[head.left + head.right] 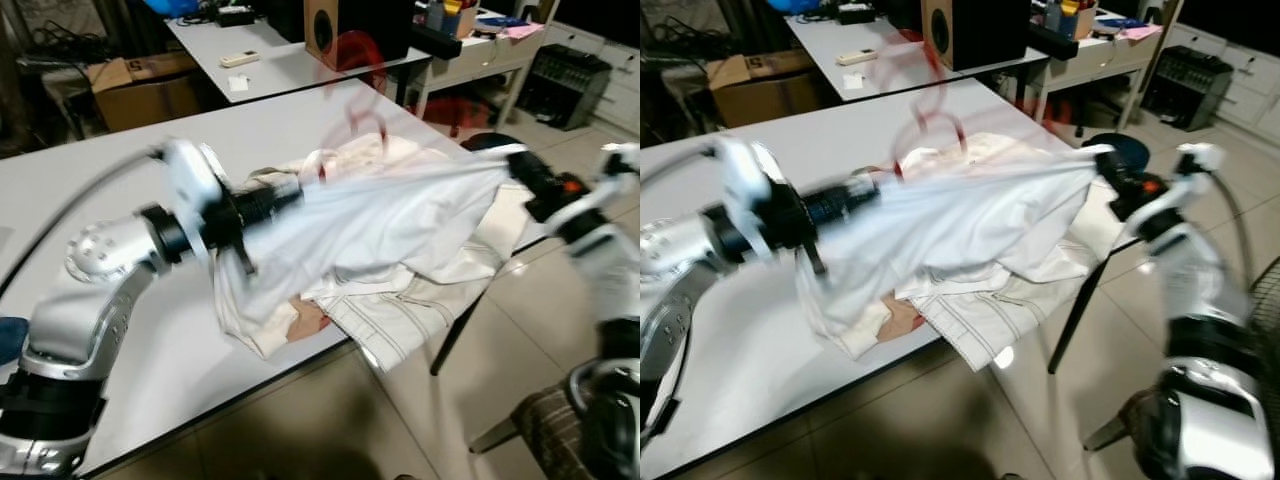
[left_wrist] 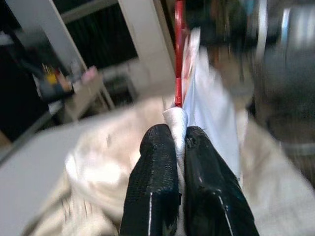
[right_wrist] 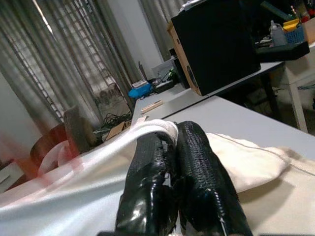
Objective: Hang hanger
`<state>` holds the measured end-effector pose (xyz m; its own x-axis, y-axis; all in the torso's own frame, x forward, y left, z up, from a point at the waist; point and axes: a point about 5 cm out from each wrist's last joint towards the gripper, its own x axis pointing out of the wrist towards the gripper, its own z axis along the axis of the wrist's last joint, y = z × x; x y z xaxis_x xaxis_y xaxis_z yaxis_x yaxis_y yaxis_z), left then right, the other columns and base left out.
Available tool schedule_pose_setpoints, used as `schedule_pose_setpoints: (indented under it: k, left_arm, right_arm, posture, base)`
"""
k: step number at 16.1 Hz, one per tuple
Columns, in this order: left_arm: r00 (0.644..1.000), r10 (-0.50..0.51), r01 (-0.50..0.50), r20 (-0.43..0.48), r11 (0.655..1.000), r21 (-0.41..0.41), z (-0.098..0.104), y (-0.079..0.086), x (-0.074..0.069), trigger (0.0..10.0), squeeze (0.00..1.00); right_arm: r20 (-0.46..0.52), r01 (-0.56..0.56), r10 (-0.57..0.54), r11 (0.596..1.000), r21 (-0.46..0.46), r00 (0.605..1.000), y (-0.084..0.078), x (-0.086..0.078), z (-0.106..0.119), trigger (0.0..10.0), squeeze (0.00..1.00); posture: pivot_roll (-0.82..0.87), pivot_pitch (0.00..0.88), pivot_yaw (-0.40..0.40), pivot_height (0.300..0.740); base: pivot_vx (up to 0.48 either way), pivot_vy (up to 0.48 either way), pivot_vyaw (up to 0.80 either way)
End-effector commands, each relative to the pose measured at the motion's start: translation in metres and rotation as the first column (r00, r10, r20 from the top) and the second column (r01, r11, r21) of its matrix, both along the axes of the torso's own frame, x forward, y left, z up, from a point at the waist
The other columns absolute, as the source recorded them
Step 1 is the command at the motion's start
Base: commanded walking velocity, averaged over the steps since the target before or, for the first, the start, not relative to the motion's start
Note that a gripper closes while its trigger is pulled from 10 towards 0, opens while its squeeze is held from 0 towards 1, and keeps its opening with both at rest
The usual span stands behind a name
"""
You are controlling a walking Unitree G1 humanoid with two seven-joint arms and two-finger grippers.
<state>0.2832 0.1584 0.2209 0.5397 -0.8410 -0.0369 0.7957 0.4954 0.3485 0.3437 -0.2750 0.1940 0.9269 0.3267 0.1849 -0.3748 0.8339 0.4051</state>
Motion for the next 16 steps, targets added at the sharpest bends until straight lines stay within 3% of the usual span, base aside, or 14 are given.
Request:
schedule_pose_setpoints:
  k: [1, 2, 6, 9, 16]
  left_arm:
    - [0.997, 0.073, -0.073, 0.002, 0.993, 0.088, -0.008, 0.010, 0.006, 0.0, 0.00]
    - [0.994, 0.109, -0.110, 0.015, 0.987, 0.119, -0.009, 0.014, 0.009, 0.0, 0.00]
    - [0.998, 0.066, -0.065, -0.005, 0.988, 0.137, -0.010, 0.013, 0.005, 0.0, 0.00]
    - [1.000, -0.024, 0.025, -0.015, 0.999, 0.025, -0.004, 0.002, -0.003, 0.0, 0.00]
    - [0.998, -0.055, 0.055, -0.027, 0.999, -0.002, -0.003, -0.001, -0.005, 0.0, 0.00]
  right_arm:
    - [0.046, 0.009, -0.009, 1.000, 0.002, 0.999, -0.008, -0.005, 0.016, 0.0, 0.00]
    - [0.054, -0.019, 0.019, 1.000, -0.012, 0.998, -0.007, -0.008, 0.020, 0.0, 0.00]
    - [0.062, -0.027, 0.028, 0.999, -0.026, 0.998, -0.006, -0.012, 0.026, 0.0, 0.00]
    - [0.067, 0.003, -0.001, 1.000, -0.022, 0.998, -0.009, -0.011, 0.036, 0.0, 0.00]
    - [0.063, -0.042, 0.047, 0.996, -0.074, 0.997, -0.002, -0.012, 0.040, 0.0, 0.00]
  posture:
    - [-0.07, 0.000, 0.058, 0.740]
    - [-0.08, 0.000, 0.060, 0.740]
    - [-0.08, 0.000, 0.061, 0.740]
    - [-0.08, 0.000, 0.062, 0.740]
    - [-0.07, 0.000, 0.057, 0.740]
  base:
    - [0.000, 0.000, 0.00]
    - [0.000, 0.000, 0.00]
    - [0.000, 0.000, 0.00]
    - [0.000, 0.000, 0.00]
    - [0.000, 0.000, 0.00]
